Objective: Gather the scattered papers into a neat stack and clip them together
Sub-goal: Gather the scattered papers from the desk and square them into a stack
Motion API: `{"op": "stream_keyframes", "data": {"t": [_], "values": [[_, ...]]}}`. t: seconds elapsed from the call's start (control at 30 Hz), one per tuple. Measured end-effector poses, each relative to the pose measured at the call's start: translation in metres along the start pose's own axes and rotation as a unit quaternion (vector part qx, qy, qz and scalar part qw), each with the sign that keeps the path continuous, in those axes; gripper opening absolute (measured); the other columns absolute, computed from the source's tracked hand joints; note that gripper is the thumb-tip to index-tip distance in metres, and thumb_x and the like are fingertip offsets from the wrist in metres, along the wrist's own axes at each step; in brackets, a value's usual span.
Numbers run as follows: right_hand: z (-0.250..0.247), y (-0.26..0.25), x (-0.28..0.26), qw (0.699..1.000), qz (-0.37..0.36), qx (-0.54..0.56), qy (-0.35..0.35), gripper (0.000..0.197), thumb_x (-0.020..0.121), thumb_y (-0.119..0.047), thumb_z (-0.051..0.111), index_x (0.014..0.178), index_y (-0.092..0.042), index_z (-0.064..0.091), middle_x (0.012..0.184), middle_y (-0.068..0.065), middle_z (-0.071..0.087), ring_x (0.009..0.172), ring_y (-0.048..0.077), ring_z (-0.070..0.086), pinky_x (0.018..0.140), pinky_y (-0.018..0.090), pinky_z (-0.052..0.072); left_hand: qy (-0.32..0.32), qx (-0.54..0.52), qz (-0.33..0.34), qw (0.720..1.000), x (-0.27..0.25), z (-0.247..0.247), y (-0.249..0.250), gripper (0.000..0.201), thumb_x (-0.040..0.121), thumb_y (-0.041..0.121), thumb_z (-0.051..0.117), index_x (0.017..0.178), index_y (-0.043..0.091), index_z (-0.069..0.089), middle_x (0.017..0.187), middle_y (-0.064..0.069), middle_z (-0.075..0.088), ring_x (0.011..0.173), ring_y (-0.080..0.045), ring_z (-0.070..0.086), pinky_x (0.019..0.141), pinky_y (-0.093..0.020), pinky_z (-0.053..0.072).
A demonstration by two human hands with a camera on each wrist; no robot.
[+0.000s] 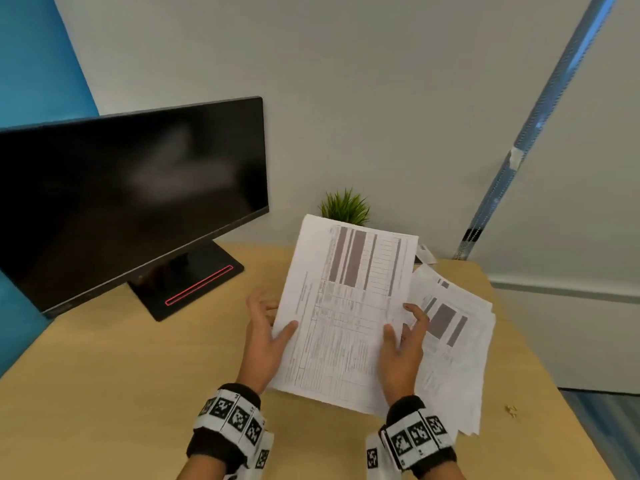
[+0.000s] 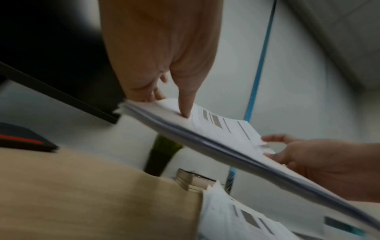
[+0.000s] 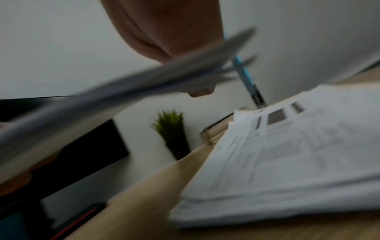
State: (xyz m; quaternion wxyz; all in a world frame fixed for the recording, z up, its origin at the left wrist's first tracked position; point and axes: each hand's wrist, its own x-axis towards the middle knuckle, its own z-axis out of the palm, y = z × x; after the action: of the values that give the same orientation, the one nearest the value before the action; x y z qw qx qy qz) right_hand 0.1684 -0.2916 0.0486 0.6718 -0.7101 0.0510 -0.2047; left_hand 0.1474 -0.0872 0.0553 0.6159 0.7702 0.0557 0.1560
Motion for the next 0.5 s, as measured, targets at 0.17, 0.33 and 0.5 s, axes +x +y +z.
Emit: {"op": "stream_keyframes", "data": {"t": [0.17, 0.33, 0.5], "values": [[-0.06, 0.017, 0.033, 0.98, 0.021, -0.157, 0.124, 0.027, 0.093, 0.007, 0.036, 0.111, -0.007, 0.052, 0.111, 0.015, 0.061, 0.096, 0.031, 0.059, 0.077, 0.027, 0.045, -0.112, 0.068, 0.074, 0.989, 0.021, 0.084, 0.001, 0.042, 0.086, -0.002, 0.056, 0.125, 0.015, 0.051, 0.124, 0.001, 0.05, 0.11, -0.01, 0.051, 0.099, -0.012, 0.041], [-0.094, 0.055, 0.055, 0.841, 0.3, -0.448, -0.037, 0.043, 0.086, -0.028, 0.058, 0.126, -0.027, 0.043, 0.142, 0.014, 0.026, 0.131, 0.039, 0.022, 0.11, 0.051, 0.023, -0.269, 0.23, -0.007, 0.935, 0.031, 0.152, -0.034, 0.062, 0.084, 0.003, 0.056, 0.14, 0.011, 0.032, 0.143, -0.013, 0.036, 0.131, -0.026, 0.036, 0.111, -0.029, 0.028], [-0.105, 0.069, 0.058, 0.849, 0.344, -0.399, 0.042, 0.098, 0.07, -0.031, 0.078, 0.144, -0.021, 0.013, 0.145, 0.025, 0.021, 0.133, 0.041, 0.023, 0.11, 0.053, 0.023, -0.338, 0.32, -0.086, 0.881, 0.025, 0.173, -0.054, 0.083, 0.09, 0.024, 0.054, 0.148, 0.004, -0.003, 0.158, -0.014, 0.008, 0.144, -0.03, 0.011, 0.118, -0.039, 0.011]]}}
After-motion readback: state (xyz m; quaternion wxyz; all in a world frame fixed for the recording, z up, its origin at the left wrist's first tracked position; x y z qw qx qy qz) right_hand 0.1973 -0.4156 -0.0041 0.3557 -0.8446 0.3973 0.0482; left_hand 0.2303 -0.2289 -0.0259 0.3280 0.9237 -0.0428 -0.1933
